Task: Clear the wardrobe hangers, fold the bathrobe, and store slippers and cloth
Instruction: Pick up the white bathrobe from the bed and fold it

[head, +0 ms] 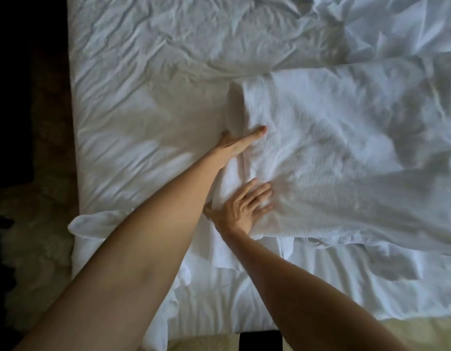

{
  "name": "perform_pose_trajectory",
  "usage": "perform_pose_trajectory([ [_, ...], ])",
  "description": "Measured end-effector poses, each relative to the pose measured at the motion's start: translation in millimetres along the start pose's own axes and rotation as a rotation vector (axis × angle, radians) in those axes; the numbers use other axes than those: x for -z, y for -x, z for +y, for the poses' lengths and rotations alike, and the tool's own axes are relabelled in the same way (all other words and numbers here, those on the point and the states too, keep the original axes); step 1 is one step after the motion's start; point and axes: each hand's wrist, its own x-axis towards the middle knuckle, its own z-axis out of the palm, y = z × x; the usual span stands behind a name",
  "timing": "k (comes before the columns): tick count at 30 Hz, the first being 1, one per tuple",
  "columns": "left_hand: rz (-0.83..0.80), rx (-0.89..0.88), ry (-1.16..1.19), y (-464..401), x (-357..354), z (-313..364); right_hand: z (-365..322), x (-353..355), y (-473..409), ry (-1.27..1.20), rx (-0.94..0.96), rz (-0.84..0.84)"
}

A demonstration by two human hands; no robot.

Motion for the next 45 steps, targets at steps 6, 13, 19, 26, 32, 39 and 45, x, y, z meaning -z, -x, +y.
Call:
perform_pose_trajectory([
  [6, 0.066, -0.011, 0.021, -12, -12, 6, -5, -9, -4, 0.102, -0.003, -0.023],
  [13, 0.265, -0.134, -0.160, 12, -26, 22, 53, 45, -33, -0.037, 0.138, 0.091],
  [19, 0.348, -0.236, -0.089, 70, -80, 106, 130, 196, -51, -0.662, 0.164, -0.203],
  [26, 0.251, -0.223, -0.086, 93, -259, 216, 276, 337, -104, -0.910, -0.179, -0.451],
  [32, 0.297, -0.202, -0.217, 57, -373, 224, 376, 336, -168, -0.863, -0.302, -0.390],
  [39, 0.365, -0.479, -0.221, 47, -362, 187, 394, 332, -191, -0.837, 0.135, -0.366],
  [45, 0.458, -0.197, -0.037, -14, -256, 163, 347, 370, -273, -0.726, 0.182, -0.274],
])
